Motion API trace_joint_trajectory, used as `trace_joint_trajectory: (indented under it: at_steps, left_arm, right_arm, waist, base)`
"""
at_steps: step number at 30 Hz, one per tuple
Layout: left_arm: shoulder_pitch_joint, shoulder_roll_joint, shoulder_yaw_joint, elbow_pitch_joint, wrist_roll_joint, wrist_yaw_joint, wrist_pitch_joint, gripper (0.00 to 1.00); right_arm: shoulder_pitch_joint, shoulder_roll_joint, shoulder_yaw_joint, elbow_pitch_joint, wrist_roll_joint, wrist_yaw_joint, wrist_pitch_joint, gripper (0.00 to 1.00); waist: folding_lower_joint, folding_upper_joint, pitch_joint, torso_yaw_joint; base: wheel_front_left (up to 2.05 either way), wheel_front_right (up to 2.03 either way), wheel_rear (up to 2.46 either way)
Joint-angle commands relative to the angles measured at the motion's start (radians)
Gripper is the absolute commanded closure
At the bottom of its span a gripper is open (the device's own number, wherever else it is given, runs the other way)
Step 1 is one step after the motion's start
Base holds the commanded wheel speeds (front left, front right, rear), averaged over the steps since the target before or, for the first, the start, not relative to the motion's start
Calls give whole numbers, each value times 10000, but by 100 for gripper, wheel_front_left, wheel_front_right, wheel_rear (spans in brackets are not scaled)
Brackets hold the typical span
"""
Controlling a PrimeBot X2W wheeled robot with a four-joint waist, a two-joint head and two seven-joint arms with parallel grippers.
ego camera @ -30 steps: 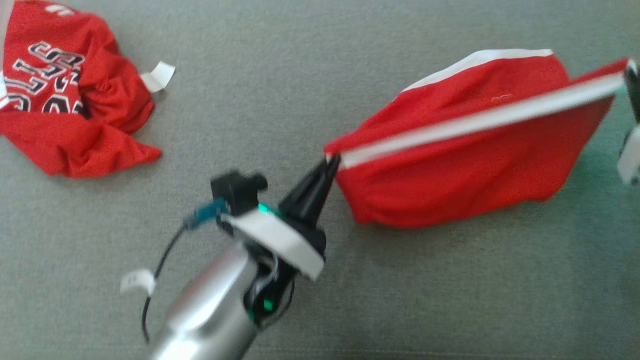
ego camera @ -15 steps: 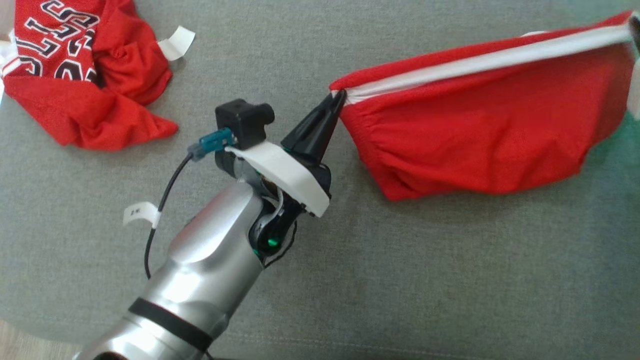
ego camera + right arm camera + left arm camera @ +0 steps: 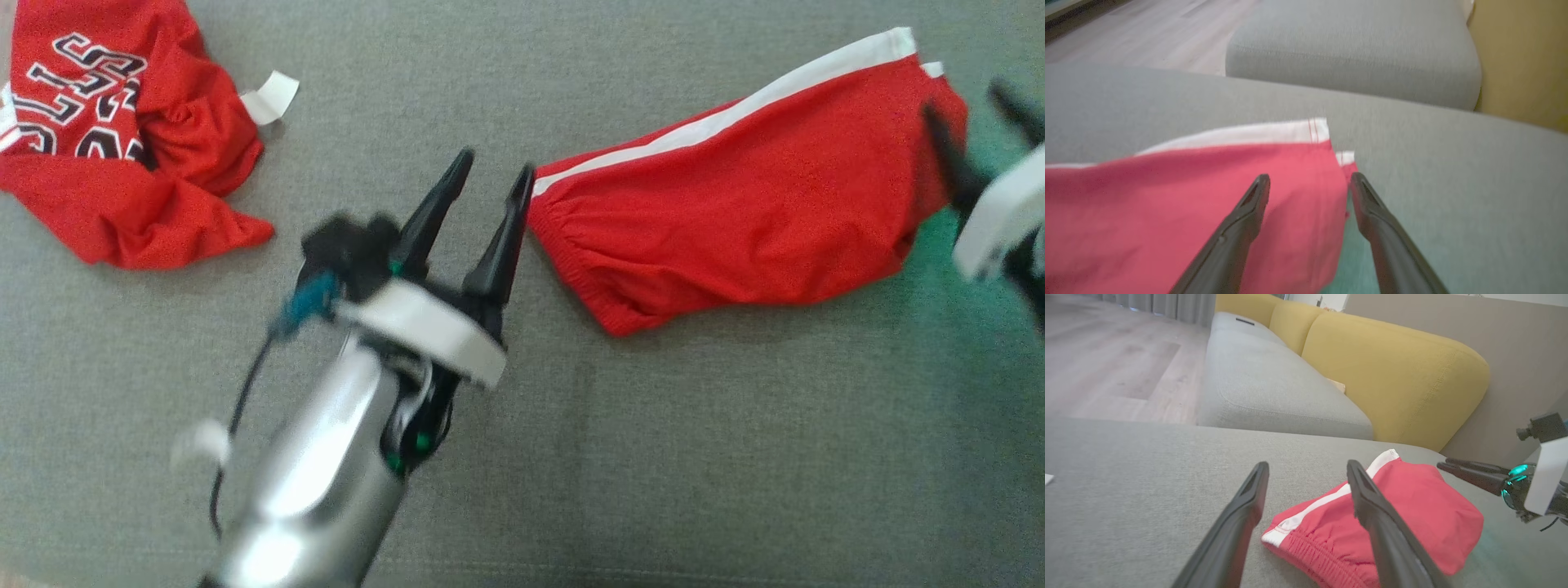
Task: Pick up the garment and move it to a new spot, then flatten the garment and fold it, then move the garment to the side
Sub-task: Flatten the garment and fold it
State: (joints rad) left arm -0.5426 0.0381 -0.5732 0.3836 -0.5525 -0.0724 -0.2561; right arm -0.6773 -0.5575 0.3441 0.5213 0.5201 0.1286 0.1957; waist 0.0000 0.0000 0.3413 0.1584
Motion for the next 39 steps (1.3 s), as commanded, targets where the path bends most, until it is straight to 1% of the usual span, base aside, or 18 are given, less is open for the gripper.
trace_joint_trajectory:
  at_steps: [1, 3, 5, 7, 10, 14, 18, 26, 27, 28, 29, 30, 31, 34, 39]
  left_arm:
    - [463, 124, 565, -752, 588, 240, -57, 0]
    - [1308, 124, 968, -1526, 1405, 534, -57, 0]
    - [2154, 124, 1257, -2295, 1864, 717, -57, 0]
    - [2878, 123, 1366, -2953, 2272, 796, -57, 0]
    - [3764, 123, 1426, -3678, 2519, 918, -57, 0]
    - [4415, 123, 1383, -4150, 2661, 1050, -57, 0]
    - [4612, 123, 1296, -4387, 2698, 1111, -57, 0]
    - [4688, 122, 1179, -4364, 2752, 1003, -57, 0]
    - [4683, 122, 1177, -4351, 2758, 997, -57, 0]
    - [4684, 122, 1177, -4336, 2772, 993, -57, 0]
    - [4690, 122, 1186, -4322, 2786, 993, -57, 0]
    - [4699, 122, 1202, -4311, 2801, 999, -57, 0]
    - [4712, 122, 1228, -4305, 2814, 1011, -57, 0]
    - [4781, 122, 1331, -4296, 2840, 1018, -57, 0]
    - [4982, 122, 1537, -4269, 2917, 933, -57, 0]
  right_arm:
    - [582, -37, -76, -457, 222, 21, 94, 0]
    - [1222, 10, -285, -695, 372, 21, 235, 0]
    - [1728, 87, -622, -846, 462, 21, 328, 0]
    - [2028, 157, -1008, -906, 423, 21, 323, 0]
    - [2126, 348, -1631, -721, 317, 21, 316, 0]
    - [1875, 507, -2284, -11, -73, 21, 418, 0]
    - [1492, 669, -2702, 848, -309, 21, 595, 0]
    - [572, 948, -2986, 2739, -402, 21, 744, 0]
    - [477, 978, -3036, 2994, -416, 21, 712, 2]
    - [387, 1014, -3056, 3217, -431, 21, 675, 14]
    - [323, 1070, -3105, 3409, -374, 21, 599, 79]
    - [271, 1121, -3132, 3570, -312, 21, 513, 79]
    - [244, 1188, -3144, 3686, -200, 21, 426, 100]
    - [235, 1268, -3200, 3926, 162, 21, 35, 100]
    - [365, 1171, -3227, 4235, 493, 21, -632, 100]
  waist:
    - [0, 0, -174, -115]
    - [0, 0, -279, -121]
    - [0, 0, -357, -66]
    - [0, 0, -417, 51]
    - [0, 0, -522, 300]
    - [0, 0, -646, 771]
    - [0, 0, -737, 1203]
    - [0, 0, -839, 1542]
    - [0, 0, -857, 1560]
    - [0, 0, -882, 1567]
    - [0, 0, -909, 1560]
    - [0, 0, -938, 1539]
    - [0, 0, -974, 1500]
    - [0, 0, -1129, 1279]
    - [0, 0, -1485, 705]
  base:
    - [0, 0, 0]
    - [0, 0, 0]
    - [0, 0, 0]
    - [0, 0, 0]
    - [0, 0, 0]
    - [0, 0, 0]
    - [0, 0, 0]
    - [0, 0, 0]
    - [0, 0, 0]
    - [0, 0, 0]
    - [0, 0, 0]
    - [0, 0, 0]
    - [0, 0, 0]
    - [0, 0, 0]
    - [0, 0, 0]
